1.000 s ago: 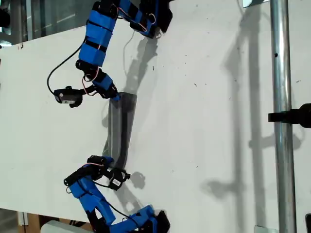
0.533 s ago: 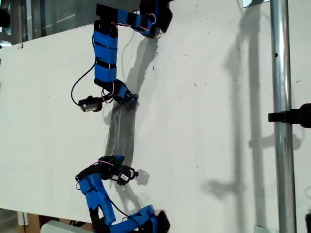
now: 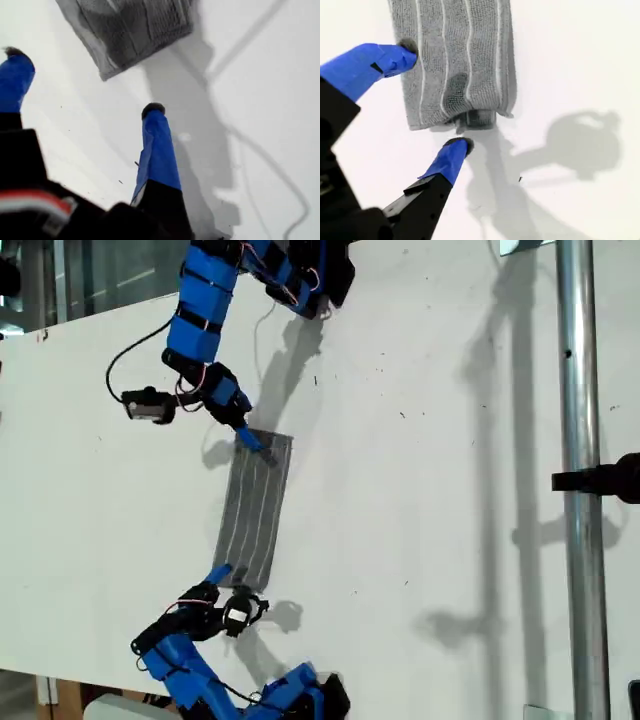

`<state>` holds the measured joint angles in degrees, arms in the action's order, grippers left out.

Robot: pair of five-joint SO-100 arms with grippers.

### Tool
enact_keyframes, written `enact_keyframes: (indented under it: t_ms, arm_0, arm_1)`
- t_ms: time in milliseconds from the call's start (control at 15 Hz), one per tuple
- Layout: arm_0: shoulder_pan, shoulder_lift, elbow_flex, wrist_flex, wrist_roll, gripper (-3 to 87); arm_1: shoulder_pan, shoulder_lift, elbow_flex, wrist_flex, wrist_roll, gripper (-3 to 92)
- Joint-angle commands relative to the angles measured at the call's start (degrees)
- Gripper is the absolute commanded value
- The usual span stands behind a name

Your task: Grasp corners of a towel and fold twice.

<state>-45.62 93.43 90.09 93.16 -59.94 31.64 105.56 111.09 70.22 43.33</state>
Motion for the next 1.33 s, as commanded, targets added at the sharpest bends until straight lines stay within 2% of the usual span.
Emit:
enact_keyframes:
  t_ms: [0, 133, 267, 333, 400, 533, 600, 733, 800, 867, 1000, 1133, 1267]
  arm_0:
    - [3.4, 16.6, 6.5, -1.2, -2.1, 29.4]
    - [12.3, 29.8, 14.9, -3.7, -5.5, 28.5]
    - [25.2, 40.3, 25.9, -10.1, -11.9, 26.5]
    - [30.8, 46.2, 33.2, -12.3, -17.9, 22.6]
    - [36.9, 53.3, 41.2, -15.3, -23.3, 17.3]
    - [49.0, 68.5, 56.0, -23.3, -31.1, -0.1]
    - [52.9, 76.1, 62.7, -25.4, -34.3, -2.1]
    - [56.3, 89.9, 72.0, -27.0, -36.9, -2.6]
    - [56.3, 98.2, 75.4, -25.8, -36.6, -2.6]
    - [55.8, 105.7, 77.3, -21.7, -37.2, -2.7]
    - [55.4, 105.6, 76.6, -17.9, -37.5, -2.7]
    - [55.8, 105.6, 77.0, -17.6, -37.8, -2.7]
    - [56.3, 105.6, 77.5, -17.2, -38.5, -2.7]
  arm_1:
    - [3.3, 24.7, 14.3, 3.3, 5.1, 43.5]
    - [3.7, 36.6, 26.1, 6.5, 12.6, 46.5]
    - [0.6, 45.4, 36.2, 6.9, 23.5, 48.8]
    - [-0.5, 48.5, 38.7, 6.9, 27.6, 49.2]
    - [-0.9, 49.8, 40.6, 4.0, 29.4, 49.0]
    - [-2.1, 44.0, 41.3, -5.5, 32.9, 48.3]
    - [-2.7, 37.7, 40.3, -11.2, 33.8, 47.7]
    - [-3.7, 17.1, 33.3, -23.2, 34.0, 47.5]
    - [-4.1, 5.6, 28.7, -28.5, 34.3, 47.1]
    - [-4.5, -2.9, 24.2, -32.0, 34.8, 46.6]
    - [-5.0, -12.5, 15.5, -35.0, 34.2, 45.0]
    - [-5.9, -21.4, 5.6, -35.0, 34.2, 43.8]
    - [-6.2, -28.6, -1.4, -40.7, 33.7, 38.3]
